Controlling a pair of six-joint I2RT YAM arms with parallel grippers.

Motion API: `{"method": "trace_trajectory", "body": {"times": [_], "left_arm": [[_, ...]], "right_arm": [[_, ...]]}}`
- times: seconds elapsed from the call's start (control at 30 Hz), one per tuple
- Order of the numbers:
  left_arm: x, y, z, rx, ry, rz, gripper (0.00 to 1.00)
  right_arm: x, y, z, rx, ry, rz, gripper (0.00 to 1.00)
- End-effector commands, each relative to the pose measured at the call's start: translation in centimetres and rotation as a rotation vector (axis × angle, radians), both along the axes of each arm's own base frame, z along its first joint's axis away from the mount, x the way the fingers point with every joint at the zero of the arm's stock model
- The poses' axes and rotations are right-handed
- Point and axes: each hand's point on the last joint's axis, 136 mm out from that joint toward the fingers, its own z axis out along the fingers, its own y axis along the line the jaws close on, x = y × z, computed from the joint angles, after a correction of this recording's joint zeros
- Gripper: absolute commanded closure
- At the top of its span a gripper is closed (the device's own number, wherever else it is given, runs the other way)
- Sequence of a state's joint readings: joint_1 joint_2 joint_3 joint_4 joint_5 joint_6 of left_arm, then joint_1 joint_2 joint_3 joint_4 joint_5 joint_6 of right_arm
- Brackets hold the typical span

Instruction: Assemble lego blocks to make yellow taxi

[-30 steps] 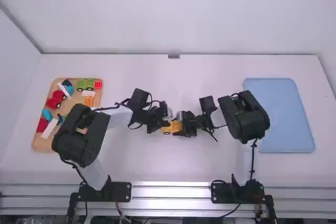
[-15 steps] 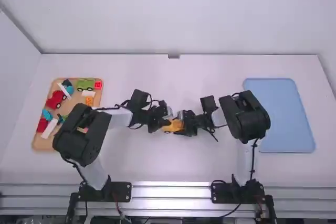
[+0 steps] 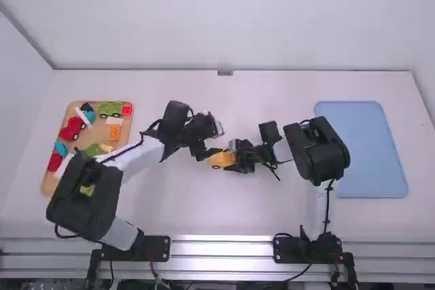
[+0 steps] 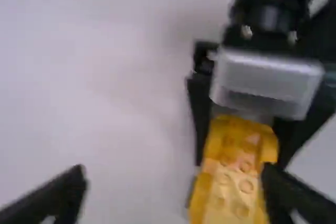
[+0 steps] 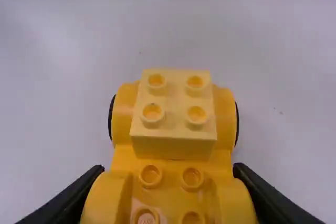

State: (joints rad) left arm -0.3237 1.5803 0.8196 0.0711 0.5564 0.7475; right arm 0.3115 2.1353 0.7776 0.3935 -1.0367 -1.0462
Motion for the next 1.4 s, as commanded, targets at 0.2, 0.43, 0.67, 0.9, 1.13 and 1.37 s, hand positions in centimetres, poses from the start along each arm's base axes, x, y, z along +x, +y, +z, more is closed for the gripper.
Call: {"method": "trace_trajectory", "body": {"times": [0.2,0.43,0.67,0.9,1.13,1.37], "left_arm": [[3.4,5.0,3.6,0.054,-0.065,0.405,0.01],[3.7,5.9,3.6,0.039,-0.037,0.495,0.01],[4.3,7.5,3.6,0.044,-0.025,0.626,0.01],[5.7,11.4,6.0,-0.042,-0.062,0.954,0.01],[4.1,16.8,8.8,-0.108,-0.112,1.315,0.01],[-0.2,21.2,10.2,-0.115,-0.113,1.571,0.01]], "right_arm": [[1.2,-0.6,-1.5,-0.095,-0.030,-0.047,0.38],[1.5,-0.7,-1.7,-0.107,-0.027,-0.059,0.12],[2.2,-1.9,-0.1,-0.137,0.028,-0.128,0.00],[2.5,-5.4,2.0,-0.423,0.001,-0.265,0.02],[2.8,-6.7,4.8,-0.552,-0.099,-0.333,0.02],[4.1,-5.7,6.1,-0.532,-0.197,-0.348,0.02]]}}
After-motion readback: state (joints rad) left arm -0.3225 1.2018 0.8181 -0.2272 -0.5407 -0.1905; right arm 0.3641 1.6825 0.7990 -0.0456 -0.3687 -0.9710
